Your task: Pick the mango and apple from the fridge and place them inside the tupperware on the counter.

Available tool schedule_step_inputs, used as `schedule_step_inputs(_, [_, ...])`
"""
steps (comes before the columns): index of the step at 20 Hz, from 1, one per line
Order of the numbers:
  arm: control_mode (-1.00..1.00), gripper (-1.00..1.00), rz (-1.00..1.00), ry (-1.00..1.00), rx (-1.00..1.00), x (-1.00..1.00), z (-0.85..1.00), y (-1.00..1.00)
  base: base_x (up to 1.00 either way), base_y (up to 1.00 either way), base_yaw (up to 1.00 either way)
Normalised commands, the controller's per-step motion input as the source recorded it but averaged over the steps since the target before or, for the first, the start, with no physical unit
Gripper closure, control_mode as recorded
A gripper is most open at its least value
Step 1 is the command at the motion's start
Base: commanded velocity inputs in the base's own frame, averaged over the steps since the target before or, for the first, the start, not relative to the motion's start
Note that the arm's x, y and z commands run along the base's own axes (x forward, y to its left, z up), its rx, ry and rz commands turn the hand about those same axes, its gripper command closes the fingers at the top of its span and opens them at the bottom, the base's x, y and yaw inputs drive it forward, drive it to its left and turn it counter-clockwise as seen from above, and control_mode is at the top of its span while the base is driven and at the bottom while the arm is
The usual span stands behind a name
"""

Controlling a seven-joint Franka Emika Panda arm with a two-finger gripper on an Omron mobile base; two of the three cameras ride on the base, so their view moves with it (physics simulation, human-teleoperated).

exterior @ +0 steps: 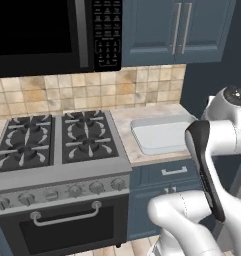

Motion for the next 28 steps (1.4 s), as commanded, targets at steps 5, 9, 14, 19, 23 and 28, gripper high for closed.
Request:
schedule_step_inputs(5, [-1.00, 1.00, -0.08, 0.00, 0.00, 0.52, -0.31, -0.02, 0.00, 0.00, 0.00])
schedule_step_inputs(9, [-1.00, 1.00, -0.03, 0.00, 0.00, 0.32, -0.25, -0.04, 0.00, 0.00, 0.00])
schedule_step_inputs(14, [-1.00, 1.00, -0.01, 0.00, 0.00, 0.36, -0.20, -0.13, 0.00, 0.00, 0.00])
schedule_step_inputs(19, [-1.00, 1.00, -0.02, 0.02, 0.05, 0.33, -0.09, -0.17, 0.00, 0.00, 0.00])
schedule_step_inputs(23, [-1.00, 1.00, -0.04, 0.06, 0.16, 0.31, -0.06, -0.16, 0.00, 0.00, 0.00])
schedule_step_inputs(28, [-1.00, 1.00, -0.03, 0.14, 0.23, 0.40, -0.19, -0.12, 0.00, 0.00, 0.00])
